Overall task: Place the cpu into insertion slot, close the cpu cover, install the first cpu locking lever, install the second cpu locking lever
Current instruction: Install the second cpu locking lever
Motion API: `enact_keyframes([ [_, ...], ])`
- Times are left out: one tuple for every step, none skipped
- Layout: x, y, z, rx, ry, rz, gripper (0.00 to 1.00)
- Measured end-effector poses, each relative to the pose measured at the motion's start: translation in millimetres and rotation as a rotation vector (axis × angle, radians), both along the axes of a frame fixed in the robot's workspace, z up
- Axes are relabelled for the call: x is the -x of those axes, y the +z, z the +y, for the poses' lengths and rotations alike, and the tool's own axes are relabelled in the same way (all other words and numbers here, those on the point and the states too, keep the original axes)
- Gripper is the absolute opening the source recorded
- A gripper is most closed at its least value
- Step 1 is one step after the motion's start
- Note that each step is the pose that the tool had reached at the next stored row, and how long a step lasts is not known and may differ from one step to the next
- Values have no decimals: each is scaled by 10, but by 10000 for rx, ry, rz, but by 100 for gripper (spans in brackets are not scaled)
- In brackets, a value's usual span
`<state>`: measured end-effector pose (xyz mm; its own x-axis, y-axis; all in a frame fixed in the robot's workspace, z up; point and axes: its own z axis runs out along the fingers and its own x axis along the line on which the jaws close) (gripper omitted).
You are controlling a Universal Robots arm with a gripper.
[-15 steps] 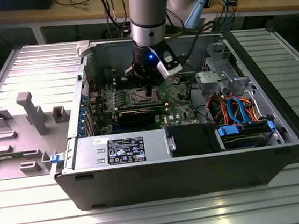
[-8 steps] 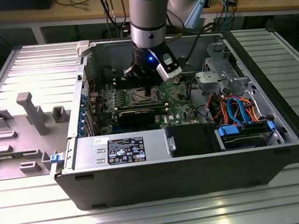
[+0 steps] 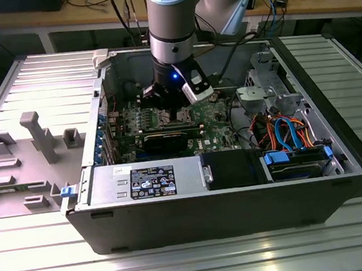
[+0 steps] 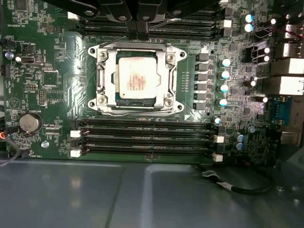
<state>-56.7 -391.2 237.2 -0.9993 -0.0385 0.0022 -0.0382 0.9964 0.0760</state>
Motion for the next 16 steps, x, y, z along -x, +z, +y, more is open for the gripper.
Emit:
enact_keyframes([
  [36, 0, -2, -6, -1, 0, 11],
  [43, -1, -2, -23, 0, 1, 11],
  [44, -1, -2, -26, 0, 1, 11],
  [44, -1, -2, -31, -1, 0, 11],
  [44, -1, -2, -42, 0, 0, 11],
  [44, -1, -2, -43, -1, 0, 11],
  [44, -1, -2, -44, -1, 1, 11],
  [44, -1, -2, -46, 0, 1, 11],
  [44, -1, -2, -48, -1, 0, 11],
  [44, -1, -2, -49, -1, 1, 11],
  [44, -1, -2, -51, -1, 1, 11],
  [44, -1, -2, -52, -1, 1, 11],
  [44, -1, -2, -54, -1, 0, 11],
  [44, -1, -2, -55, -1, 0, 11],
  [44, -1, -2, -57, 0, 1, 11],
  [44, -1, -10, -61, 2, 2, 11],
])
